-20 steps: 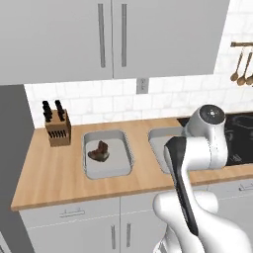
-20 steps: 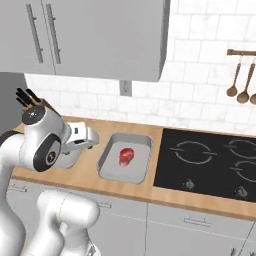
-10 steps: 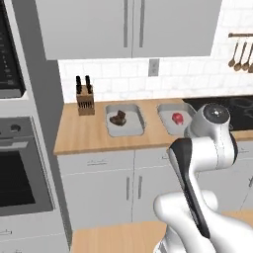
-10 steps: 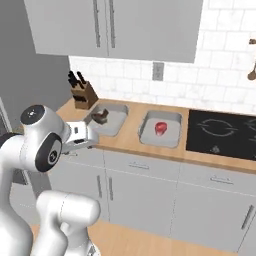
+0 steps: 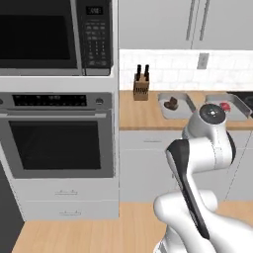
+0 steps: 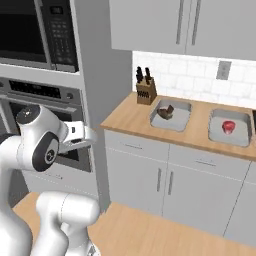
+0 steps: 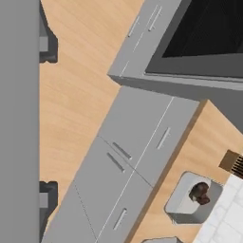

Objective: Place one sweet potato and one steak in each tupperware on the nearby counter, to pack two identical lunches.

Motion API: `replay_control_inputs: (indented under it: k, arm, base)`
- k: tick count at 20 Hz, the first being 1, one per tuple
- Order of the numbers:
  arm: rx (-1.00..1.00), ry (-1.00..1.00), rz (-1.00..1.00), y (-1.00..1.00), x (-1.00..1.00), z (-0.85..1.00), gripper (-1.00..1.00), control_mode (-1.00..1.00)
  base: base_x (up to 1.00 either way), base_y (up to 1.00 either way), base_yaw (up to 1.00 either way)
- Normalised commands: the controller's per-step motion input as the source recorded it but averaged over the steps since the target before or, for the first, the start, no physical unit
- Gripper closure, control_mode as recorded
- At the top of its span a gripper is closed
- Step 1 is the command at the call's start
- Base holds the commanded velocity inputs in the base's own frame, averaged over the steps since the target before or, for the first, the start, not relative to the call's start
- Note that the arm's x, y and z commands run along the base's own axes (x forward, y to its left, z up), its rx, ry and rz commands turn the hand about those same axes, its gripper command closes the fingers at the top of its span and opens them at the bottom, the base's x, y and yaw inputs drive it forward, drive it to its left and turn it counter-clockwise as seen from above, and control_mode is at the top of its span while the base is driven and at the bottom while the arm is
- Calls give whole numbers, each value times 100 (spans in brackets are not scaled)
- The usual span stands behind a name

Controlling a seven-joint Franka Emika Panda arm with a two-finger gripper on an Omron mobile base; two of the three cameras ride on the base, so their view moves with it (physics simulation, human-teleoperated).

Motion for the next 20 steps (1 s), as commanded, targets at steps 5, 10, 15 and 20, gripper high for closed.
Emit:
replay_control_inputs:
  k: [5, 10, 15, 20]
  arm:
    - [0, 0, 0, 0, 0, 0, -100, 100]
    - [0, 0, 0, 0, 0, 0, -100, 100]
    - [0, 0, 0, 0, 0, 0, -100, 100]
    - [0, 0, 0, 0, 0, 0, -100, 100]
  base:
    - [-56, 100, 25]
    - [0, 100, 11]
    - [26, 100, -4]
    - [-1, 100, -25]
